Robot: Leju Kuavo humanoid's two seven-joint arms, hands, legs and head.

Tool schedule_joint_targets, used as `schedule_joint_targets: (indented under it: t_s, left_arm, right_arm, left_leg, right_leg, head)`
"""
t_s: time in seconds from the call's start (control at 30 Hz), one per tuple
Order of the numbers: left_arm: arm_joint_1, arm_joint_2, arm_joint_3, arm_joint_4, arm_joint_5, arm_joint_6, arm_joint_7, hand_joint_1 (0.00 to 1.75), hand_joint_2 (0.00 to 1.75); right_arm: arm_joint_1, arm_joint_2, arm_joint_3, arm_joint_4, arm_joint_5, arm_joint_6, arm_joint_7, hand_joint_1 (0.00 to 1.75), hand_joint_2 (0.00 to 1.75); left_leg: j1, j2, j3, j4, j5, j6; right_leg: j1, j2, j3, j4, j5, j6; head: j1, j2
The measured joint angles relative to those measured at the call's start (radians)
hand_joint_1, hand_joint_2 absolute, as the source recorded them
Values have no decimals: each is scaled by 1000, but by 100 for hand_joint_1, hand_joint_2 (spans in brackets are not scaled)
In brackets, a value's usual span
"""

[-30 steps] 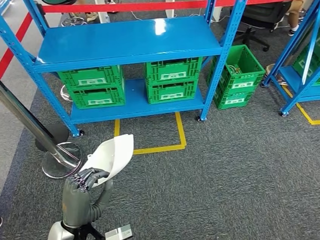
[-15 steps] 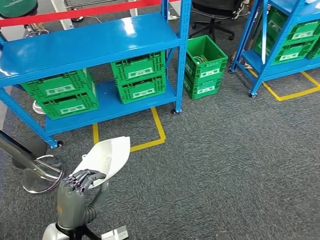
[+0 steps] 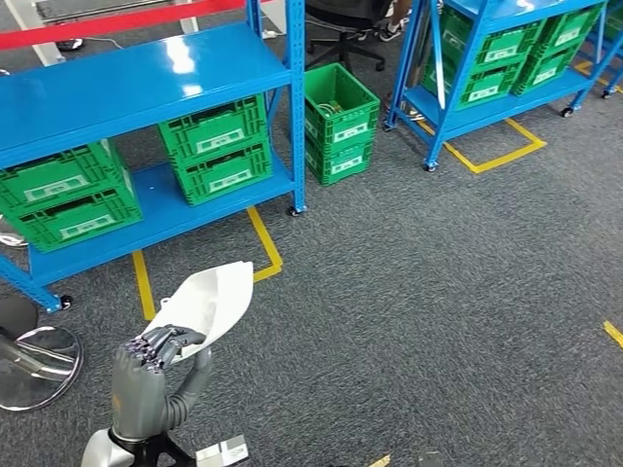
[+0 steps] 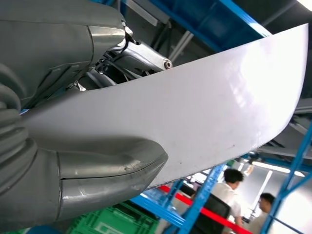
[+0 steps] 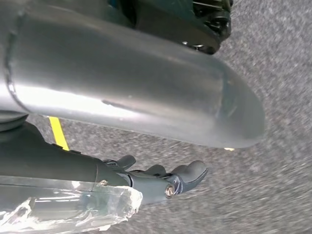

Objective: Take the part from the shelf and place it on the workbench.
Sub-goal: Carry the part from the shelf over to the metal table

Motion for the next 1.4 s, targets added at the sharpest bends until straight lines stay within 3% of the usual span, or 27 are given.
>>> schedule_joint_targets:
  t_s: [0.03, 0.1, 0.17, 0.23, 0.3, 0.37, 0.43, 0.47, 0.5, 0.57, 0.63, 0.7, 0.77, 0.83, 0.9, 0.97, 1.0, 1.03, 1.1, 1.17, 1.2, 1.27, 1.33, 1.4]
  left_arm:
    - [-3, -1, 0, 1, -2, 0, 0, 175, 175]
    - [-12, -5, -1, 4, -5, -1, 0, 175, 175]
    - [-27, -9, -5, 7, 13, -20, -9, 175, 175]
    - [-49, -16, -19, 12, 66, -70, -30, 175, 175]
    - [-75, -27, -33, 18, 107, -122, -42, 175, 175]
    - [-96, -36, -42, 27, 114, -152, -41, 175, 175]
    - [-109, -39, -47, 40, 115, -169, -39, 175, 175]
    - [-114, -39, -48, 47, 116, -175, -38, 175, 175]
    - [-121, -41, -49, 54, 117, -182, -38, 175, 175]
    - [-136, -44, -50, 64, 121, -193, -38, 175, 175]
    - [-151, -48, -51, 74, 122, -199, -38, 175, 175]
    - [-164, -52, -52, 84, 122, -201, -38, 175, 175]
    - [-176, -56, -54, 93, 122, -202, -38, 175, 175]
    - [-186, -62, -58, 102, 122, -202, -38, 175, 175]
    - [-192, -66, -62, 110, 121, -202, -38, 175, 175]
    - [-193, -66, -64, 119, 121, -202, -38, 175, 175]
    - [-193, -67, -65, 124, 121, -202, -38, 175, 175]
    - [-194, -67, -65, 128, 121, -202, -38, 175, 175]
    - [-198, -67, -66, 134, 121, -201, -38, 175, 175]
    - [-203, -68, -67, 138, 121, -200, -38, 175, 175]
    - [-205, -68, -68, 139, 121, -200, -38, 175, 175]
    - [-211, -68, -70, 144, 121, -198, -38, 175, 175]
    - [-217, -70, -71, 148, 120, -197, -38, 175, 175]
    - [-220, -69, -71, 150, 120, -195, -38, 175, 175]
  right_arm:
    - [2, 0, 0, 0, -2, 0, -2, 0, 0]
    - [2, 1, -1, 0, -7, 0, -6, 0, 0]
    - [0, 3, -3, -1, -18, -1, -6, 0, 0]
    - [4, 3, -14, -1, -37, -2, 5, 0, 0]
    - [8, 1, -30, -1, -53, 1, 18, 0, 0]
    - [9, 0, -43, -2, -61, 4, 23, 0, 0]
    - [9, -1, -54, -2, -63, 4, 24, 0, 0]
    - [9, -2, -58, -2, -63, 3, 25, 0, 0]
    - [10, -2, -63, -2, -64, 0, 27, 0, 0]
    - [10, -2, -72, -2, -67, -7, 32, 0, 0]
    - [9, -1, -79, -2, -69, -15, 38, 0, 0]
    - [6, 1, -85, -1, -69, -24, 44, 0, 0]
    - [7, 1, -91, -1, -70, -31, 50, 0, 0]
    - [10, 1, -98, -1, -70, -36, 54, 0, 0]
    - [6, 1, -102, -1, -69, -39, 56, 0, 0]
    - [4, 1, -104, -1, -69, -39, 56, 0, 0]
    - [5, 1, -105, -1, -69, -39, 57, 0, 0]
    - [7, 0, -106, -1, -70, -39, 57, 0, 0]
    - [8, 0, -108, -1, -70, -40, 57, 0, 0]
    - [3, 0, -109, -1, -69, -42, 58, 0, 0]
    - [1, 0, -111, -1, -70, -43, 59, 0, 0]
    - [1, 0, -114, -1, -70, -48, 63, 0, 0]
    - [4, 0, -119, -1, -70, -52, 66, 0, 0]
    - [2, 0, -123, -1, -71, -56, 69, 0, 0]
  left_leg:
    - [0, 12, -1, 1, 1, -2]
    - [-2, 32, -1, 4, 2, -11]
    - [-6, 47, 0, 7, 4, -22]
    - [-5, 62, 1, 8, 6, -32]
    - [0, 39, -6, 26, -14, -45]
    - [3, -15, -40, 116, -81, -53]
    - [4, -42, -96, 257, -154, -51]
    - [4, -45, -115, 303, -168, -48]
    - [4, -47, -119, 315, -161, -45]
    - [3, -59, -74, 226, -96, -35]
    - [4, -106, -14, 94, -35, -23]
    - [4, -138, 7, 35, -25, -18]
    - [3, -124, 5, 23, -23, -15]
    - [6, -99, 5, 13, -14, -8]
    - [6, -68, 3, 9, -9, -4]
    - [3, -35, 0, 9, -9, -3]
    - [2, -20, -1, 10, -9, -3]
    - [2, -7, -2, 10, -9, -4]
    - [1, 17, 1, 11, -11, -7]
    - [-5, 36, 2, 15, -14, -15]
    - [-8, 44, 2, 16, -14, -19]
    - [-10, 60, 2, 18, -15, -28]
    - [-5, 33, -5, 39, -37, -40]
    - [-1, -22, -46, 136, -100, -47]
  right_leg:
    - [-4, -11, 44, -66, 29, 3]
    - [-6, -58, 133, -216, 68, 3]
    - [-3, -82, 163, -276, 75, -10]
    - [1, -64, 154, -273, 81, -27]
    - [-1, -46, 153, -274, 91, -44]
    - [-3, -22, 148, -276, 103, -59]
    - [0, 7, 137, -274, 112, -65]
    - [2, 22, 132, -273, 114, -65]
    - [4, 37, 129, -271, 117, -65]
    - [7, 66, 126, -267, 119, -63]
    - [7, 91, 120, -262, 121, -58]
    - [3, 112, 105, -257, 127, -46]
    - [-1, 126, 90, -257, 134, -31]
    - [2, 85, 68, -227, 115, -20]
    - [2, 25, 15, -118, 52, -12]
    - [-1, 9, -42, 8, -3, -4]
    - [-2, 7, -48, 31, -6, -1]
    - [-3, 3, -32, 13, 9, 0]
    - [-2, -26, 51, -122, 66, -1]
    - [3, -60, 121, -238, 96, -12]
    - [6, -67, 132, -258, 98, -19]
    - [7, -48, 128, -260, 101, -34]
    - [5, -29, 125, -263, 107, -47]
    - [3, -7, 121, -265, 114, -58]
  head:
    - [0, 0]
    - [0, 0]
    - [-4, 0]
    - [-7, 0]
    - [-7, 0]
    - [-9, 0]
    - [-10, 0]
    - [-10, 0]
    - [-11, 0]
    - [-11, 0]
    - [-9, 0]
    - [-11, 0]
    - [-14, 0]
    - [-9, 0]
    - [-3, 0]
    - [-1, 0]
    - [-1, 0]
    - [-1, 0]
    - [0, 0]
    - [-2, 0]
    - [-3, 0]
    - [-6, 0]
    - [-7, 0]
    - [-11, 0]
